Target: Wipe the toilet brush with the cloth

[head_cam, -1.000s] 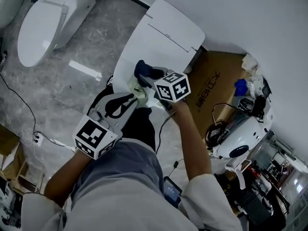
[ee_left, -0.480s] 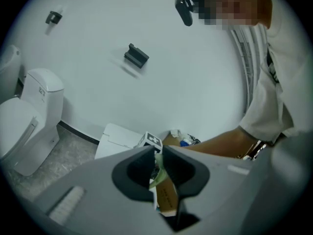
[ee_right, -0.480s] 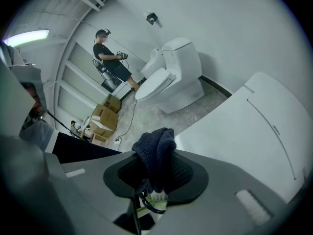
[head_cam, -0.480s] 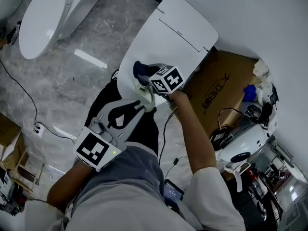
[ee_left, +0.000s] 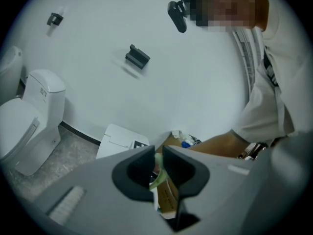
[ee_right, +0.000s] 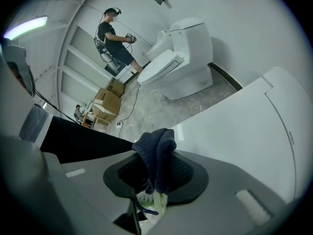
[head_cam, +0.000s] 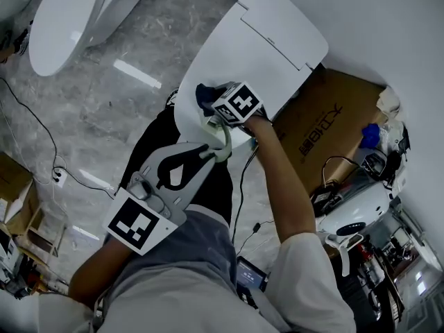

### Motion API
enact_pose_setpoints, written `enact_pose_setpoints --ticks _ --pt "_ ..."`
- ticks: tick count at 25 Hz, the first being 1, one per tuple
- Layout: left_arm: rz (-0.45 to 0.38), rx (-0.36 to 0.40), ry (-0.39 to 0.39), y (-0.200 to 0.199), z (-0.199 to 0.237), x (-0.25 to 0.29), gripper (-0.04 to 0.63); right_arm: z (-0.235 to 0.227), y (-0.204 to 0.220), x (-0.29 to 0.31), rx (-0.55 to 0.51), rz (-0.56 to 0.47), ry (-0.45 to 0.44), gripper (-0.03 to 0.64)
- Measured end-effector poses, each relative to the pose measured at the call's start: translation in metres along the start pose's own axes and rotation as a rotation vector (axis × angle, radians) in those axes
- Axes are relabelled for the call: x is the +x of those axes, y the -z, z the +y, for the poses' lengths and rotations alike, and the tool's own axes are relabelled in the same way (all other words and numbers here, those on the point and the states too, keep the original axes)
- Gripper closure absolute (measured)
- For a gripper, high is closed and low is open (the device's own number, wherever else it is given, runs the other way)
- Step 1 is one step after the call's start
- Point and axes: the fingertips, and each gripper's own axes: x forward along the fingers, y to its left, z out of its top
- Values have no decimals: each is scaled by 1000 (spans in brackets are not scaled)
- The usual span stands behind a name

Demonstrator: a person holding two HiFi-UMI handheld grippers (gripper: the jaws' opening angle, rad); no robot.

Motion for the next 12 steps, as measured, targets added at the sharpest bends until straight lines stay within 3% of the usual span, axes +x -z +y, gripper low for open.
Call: enact_pose_setpoints --ticks 12 --pt "6 -3 -19 7 0 -1 595 2 7 29 -108 140 -48 509"
